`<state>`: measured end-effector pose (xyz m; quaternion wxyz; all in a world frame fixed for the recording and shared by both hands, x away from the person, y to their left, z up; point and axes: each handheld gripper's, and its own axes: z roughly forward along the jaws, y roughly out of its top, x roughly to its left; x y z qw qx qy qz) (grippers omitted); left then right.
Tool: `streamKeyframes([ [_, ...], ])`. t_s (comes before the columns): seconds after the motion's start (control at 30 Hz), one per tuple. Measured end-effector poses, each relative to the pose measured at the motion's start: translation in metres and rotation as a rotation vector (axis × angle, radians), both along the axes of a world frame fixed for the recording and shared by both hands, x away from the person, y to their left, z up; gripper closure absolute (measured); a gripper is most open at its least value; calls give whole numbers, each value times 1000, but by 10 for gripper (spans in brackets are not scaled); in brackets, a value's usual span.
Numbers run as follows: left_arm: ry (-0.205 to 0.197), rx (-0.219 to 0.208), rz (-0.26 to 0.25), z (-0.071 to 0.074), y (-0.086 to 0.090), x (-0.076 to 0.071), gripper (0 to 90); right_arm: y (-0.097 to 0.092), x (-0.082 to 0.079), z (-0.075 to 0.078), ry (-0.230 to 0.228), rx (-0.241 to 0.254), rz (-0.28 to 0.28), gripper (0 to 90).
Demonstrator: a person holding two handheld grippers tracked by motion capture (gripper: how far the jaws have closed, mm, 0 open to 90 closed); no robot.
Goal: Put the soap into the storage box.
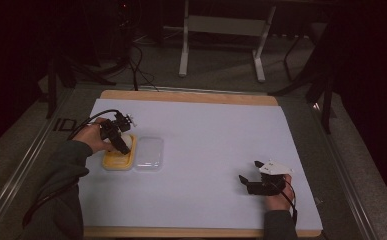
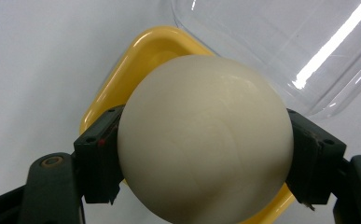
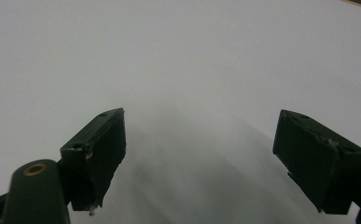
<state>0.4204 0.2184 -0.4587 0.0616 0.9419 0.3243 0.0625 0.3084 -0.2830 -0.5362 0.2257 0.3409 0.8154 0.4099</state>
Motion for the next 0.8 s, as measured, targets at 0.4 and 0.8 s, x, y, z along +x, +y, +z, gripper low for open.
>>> streamKeyframes([
  [0.4, 18, 13, 4, -14, 4, 1, 255, 0, 0, 0, -2, -1, 1, 171],
  [0.8, 48, -4, 16, -25, 8, 1, 254, 0, 0, 0, -3, -4, 0, 171],
])
